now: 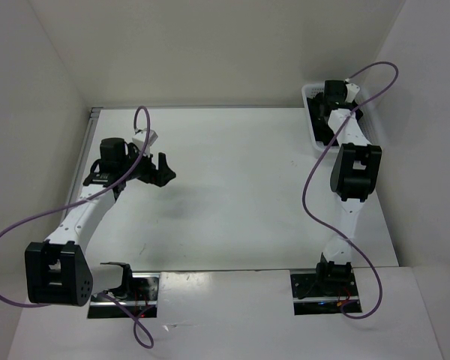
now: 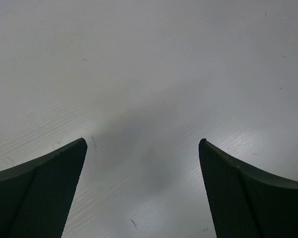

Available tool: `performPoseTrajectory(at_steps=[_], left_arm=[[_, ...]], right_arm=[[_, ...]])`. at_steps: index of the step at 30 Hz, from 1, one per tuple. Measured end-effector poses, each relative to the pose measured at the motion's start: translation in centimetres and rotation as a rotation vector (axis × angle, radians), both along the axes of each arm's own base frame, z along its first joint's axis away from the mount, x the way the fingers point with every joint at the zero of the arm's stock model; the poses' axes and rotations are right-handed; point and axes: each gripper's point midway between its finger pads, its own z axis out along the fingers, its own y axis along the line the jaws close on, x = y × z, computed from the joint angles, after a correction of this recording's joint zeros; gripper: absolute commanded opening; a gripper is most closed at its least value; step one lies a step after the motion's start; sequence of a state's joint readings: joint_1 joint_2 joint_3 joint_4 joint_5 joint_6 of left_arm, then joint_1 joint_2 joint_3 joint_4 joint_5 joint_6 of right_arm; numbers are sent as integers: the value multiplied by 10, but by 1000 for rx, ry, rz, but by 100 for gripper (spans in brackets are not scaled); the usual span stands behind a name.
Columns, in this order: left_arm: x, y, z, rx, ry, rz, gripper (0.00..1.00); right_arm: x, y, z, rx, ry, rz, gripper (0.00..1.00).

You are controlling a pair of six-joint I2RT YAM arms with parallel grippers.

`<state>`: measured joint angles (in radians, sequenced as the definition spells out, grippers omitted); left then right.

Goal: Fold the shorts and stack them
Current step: Grab the shorts from the pile

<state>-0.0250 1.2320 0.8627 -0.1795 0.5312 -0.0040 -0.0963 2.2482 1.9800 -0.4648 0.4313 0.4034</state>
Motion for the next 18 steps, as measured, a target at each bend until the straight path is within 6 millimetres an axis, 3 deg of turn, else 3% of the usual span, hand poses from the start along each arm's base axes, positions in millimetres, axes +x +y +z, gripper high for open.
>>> performPoseTrajectory(at_steps=[9, 15, 18], left_arm=[[0, 0, 2, 1, -7, 2, 100], [2, 0, 14, 0, -54, 2, 100], [1, 0, 23, -1, -85, 2, 100]], right_arm=[[7, 13, 5, 48, -14, 68, 0], [10, 21, 52, 85, -110, 85, 0], [3, 25, 94, 93, -177, 95, 0]])
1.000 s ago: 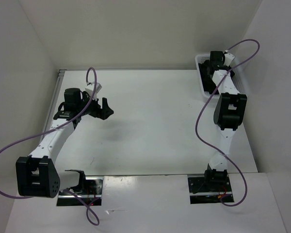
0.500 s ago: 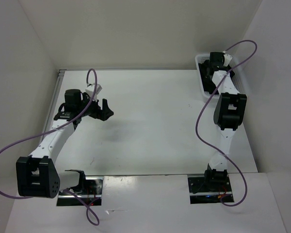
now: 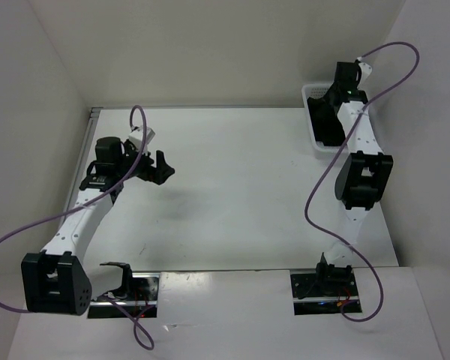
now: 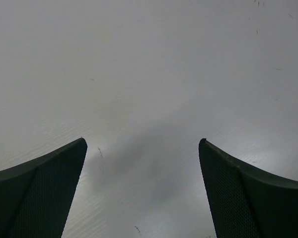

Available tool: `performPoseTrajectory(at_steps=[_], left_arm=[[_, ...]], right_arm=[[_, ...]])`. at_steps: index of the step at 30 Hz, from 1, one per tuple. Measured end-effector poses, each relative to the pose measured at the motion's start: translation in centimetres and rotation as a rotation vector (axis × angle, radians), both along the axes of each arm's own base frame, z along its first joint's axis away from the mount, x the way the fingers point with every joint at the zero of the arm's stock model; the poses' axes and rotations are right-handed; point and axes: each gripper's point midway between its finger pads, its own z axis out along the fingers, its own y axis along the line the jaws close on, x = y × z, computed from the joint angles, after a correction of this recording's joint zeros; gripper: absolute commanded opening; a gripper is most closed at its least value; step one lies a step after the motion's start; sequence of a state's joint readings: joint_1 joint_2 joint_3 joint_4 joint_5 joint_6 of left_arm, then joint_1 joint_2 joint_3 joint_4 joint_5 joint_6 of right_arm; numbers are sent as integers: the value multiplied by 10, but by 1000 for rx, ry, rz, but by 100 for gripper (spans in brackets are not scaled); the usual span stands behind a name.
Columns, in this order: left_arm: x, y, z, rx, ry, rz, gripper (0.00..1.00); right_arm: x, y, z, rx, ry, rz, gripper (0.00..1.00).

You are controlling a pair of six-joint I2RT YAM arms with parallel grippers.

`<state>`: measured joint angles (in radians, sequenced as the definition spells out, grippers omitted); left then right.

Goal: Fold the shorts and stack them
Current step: Grab the shorts from the pile, then move the shorts to the center of the board

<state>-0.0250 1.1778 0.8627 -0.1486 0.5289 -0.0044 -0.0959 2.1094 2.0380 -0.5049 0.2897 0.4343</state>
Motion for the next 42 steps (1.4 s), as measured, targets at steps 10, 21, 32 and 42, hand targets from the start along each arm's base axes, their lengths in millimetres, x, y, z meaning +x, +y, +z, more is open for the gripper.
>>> performPoseTrajectory(at_steps=[10, 21, 32, 42], left_arm=[[-14, 1, 63, -3, -220, 5, 100], [-36, 8, 102, -4, -370, 25, 100], [-32, 23, 110, 8, -391, 78, 100], [-12, 27, 72, 7, -244, 84, 100]], right_arm=[[-57, 40, 217, -165, -416, 124, 0], [-194, 138, 458, -227, -1038, 473, 0], [-203, 199, 371, 193, -893, 748, 0], [-86, 209, 96, 219, -278, 729, 99]])
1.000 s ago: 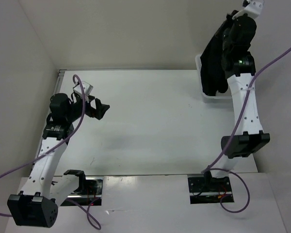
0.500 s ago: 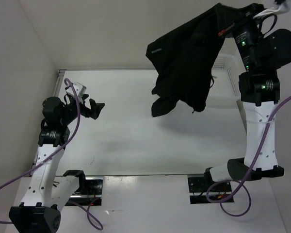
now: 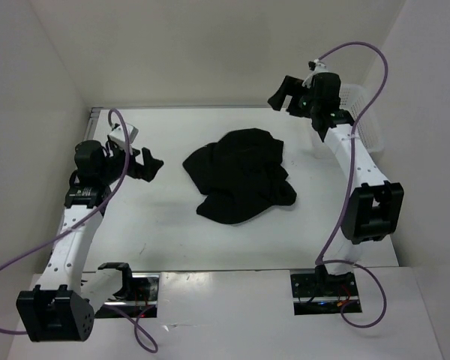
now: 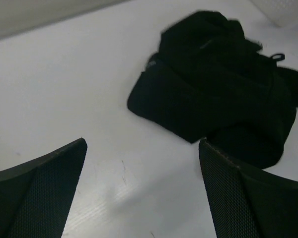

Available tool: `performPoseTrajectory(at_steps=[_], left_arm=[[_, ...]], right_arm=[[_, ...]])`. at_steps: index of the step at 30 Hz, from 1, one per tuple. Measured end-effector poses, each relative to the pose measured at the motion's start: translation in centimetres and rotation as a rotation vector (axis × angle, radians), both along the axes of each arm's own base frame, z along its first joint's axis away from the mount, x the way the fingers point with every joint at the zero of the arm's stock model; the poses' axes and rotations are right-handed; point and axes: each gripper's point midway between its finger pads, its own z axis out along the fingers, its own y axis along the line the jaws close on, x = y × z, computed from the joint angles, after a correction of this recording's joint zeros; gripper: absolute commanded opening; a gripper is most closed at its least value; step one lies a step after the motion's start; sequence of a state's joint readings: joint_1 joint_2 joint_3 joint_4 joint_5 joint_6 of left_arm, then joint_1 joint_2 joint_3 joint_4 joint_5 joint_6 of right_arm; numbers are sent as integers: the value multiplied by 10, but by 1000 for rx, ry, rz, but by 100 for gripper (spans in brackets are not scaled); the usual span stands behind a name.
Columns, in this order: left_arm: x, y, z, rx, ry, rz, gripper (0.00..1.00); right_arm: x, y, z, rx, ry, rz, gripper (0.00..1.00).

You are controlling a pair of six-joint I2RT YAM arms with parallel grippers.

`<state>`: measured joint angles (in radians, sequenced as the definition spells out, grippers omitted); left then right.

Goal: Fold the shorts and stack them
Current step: Move the shorts to the center of the board

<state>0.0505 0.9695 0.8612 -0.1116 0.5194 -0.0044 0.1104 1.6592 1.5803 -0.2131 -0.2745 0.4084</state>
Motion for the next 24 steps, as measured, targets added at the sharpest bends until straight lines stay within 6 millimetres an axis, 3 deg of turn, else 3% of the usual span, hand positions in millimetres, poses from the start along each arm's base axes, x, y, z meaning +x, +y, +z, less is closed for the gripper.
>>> performPoseTrajectory(at_steps=[3, 6, 8, 11, 14, 19, 24], left_arm=[[-4, -7, -25, -5, 103, -21, 100], [-18, -28, -52, 10, 212, -73, 100], [-32, -48, -78, 40, 294, -126, 100], [-55, -68, -123, 100, 437, -186, 100], [-76, -82, -157, 173, 551, -232, 100], [-91, -107, -193, 287, 603, -303, 100], [-83, -115, -219, 346, 634, -295, 100]], right_arm=[[-4, -14, -36, -223, 48, 19, 99], [-26, -21, -43, -468, 33, 69, 99], [-58, -15, -60, -594, 35, 150, 97], [-115, -13, -110, -719, 114, 290, 90], [-145, -25, -164, -783, 250, 379, 90], [-154, -28, -216, -814, 385, 467, 90], [-162, -23, -235, -816, 423, 565, 90]])
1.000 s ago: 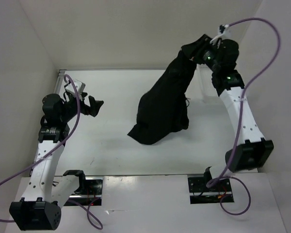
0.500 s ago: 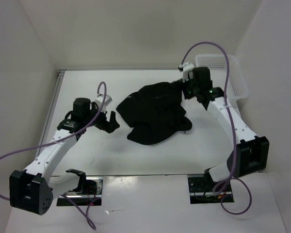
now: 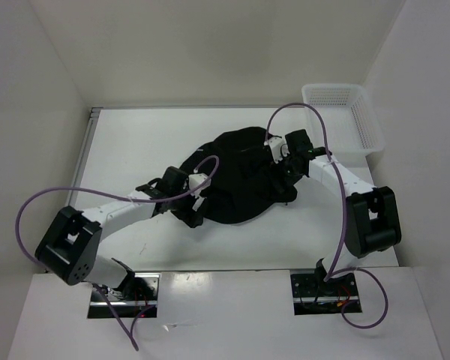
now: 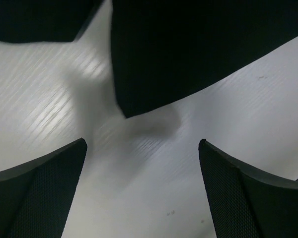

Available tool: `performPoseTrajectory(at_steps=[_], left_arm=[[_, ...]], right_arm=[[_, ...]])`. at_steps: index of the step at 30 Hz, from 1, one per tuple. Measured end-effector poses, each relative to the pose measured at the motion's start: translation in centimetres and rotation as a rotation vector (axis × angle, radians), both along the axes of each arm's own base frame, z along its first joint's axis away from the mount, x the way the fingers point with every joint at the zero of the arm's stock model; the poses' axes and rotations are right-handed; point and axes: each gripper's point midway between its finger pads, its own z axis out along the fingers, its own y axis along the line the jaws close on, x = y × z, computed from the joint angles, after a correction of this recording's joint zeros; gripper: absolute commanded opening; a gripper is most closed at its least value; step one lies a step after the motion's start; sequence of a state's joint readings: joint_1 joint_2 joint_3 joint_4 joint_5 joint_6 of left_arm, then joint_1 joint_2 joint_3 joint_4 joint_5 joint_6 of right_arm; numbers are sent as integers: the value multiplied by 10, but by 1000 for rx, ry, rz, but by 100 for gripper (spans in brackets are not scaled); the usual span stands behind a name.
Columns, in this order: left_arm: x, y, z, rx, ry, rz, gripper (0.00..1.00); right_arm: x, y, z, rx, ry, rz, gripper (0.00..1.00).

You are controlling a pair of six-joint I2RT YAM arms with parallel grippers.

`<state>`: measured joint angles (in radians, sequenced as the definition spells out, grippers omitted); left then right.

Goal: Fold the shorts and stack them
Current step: Move the shorts to the center of the board, then flatten the shorts out

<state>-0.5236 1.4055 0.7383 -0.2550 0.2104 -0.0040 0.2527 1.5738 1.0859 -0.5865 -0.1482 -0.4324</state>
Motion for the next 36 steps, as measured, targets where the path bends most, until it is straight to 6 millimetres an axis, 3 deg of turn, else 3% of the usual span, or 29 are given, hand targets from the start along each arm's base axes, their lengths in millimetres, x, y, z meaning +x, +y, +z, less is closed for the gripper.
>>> performPoseTrajectory(at_steps=[4, 8, 10, 11, 12, 13, 14, 15, 17, 19, 22, 24, 26, 29, 32, 34, 35, 36], left_arm=[[1, -25, -11, 11, -6, -67, 100], [14, -38, -17, 9, -18, -77, 99], [22, -43, -18, 3, -33, -74, 90], [25, -45, -18, -2, -42, -72, 82], [27, -47, -18, -7, -49, -71, 63], [29, -48, -20, -11, -51, -70, 52], [29, -49, -21, -10, -51, -73, 36], [31, -51, -22, -15, -56, -78, 11], [33, -53, -22, -23, -59, -76, 0], [33, -54, -23, -27, -58, -82, 0], [36, -51, -22, -12, -71, -69, 0], [42, -45, -16, 10, -88, -42, 0], [61, -31, 3, 13, -111, 19, 0], [121, 15, 55, -11, -201, 201, 0], [182, 91, 122, -32, -367, 429, 3], [194, 128, 150, -25, -443, 524, 19], [194, 134, 158, -23, -464, 541, 49], [193, 133, 163, -21, -477, 536, 57]], right_arm=[[-6, 3, -3, 8, 16, 49, 90], [-20, 3, -17, 11, 61, 79, 81], [-29, 2, -25, 9, 88, 81, 72], [-32, 1, -28, 9, 99, 82, 67], [-35, 1, -29, 11, 106, 83, 61], [-35, 1, -30, 11, 108, 86, 47], [-35, 1, -30, 11, 105, 88, 39], [-34, 2, -30, 13, 104, 85, 25], [-34, 2, -30, 15, 100, 88, 14], [-34, 3, -29, 19, 101, 91, 3], [-27, 13, -13, 66, 92, 101, 0], [-15, 30, 13, 149, 67, 119, 0], [3, 54, 51, 269, 19, 150, 0], [19, 94, 118, 496, -48, 215, 0], [14, 121, 156, 699, -23, 249, 0], [9, 128, 158, 771, 35, 231, 0], [8, 128, 154, 791, 66, 213, 0], [8, 127, 147, 803, 97, 186, 0]])
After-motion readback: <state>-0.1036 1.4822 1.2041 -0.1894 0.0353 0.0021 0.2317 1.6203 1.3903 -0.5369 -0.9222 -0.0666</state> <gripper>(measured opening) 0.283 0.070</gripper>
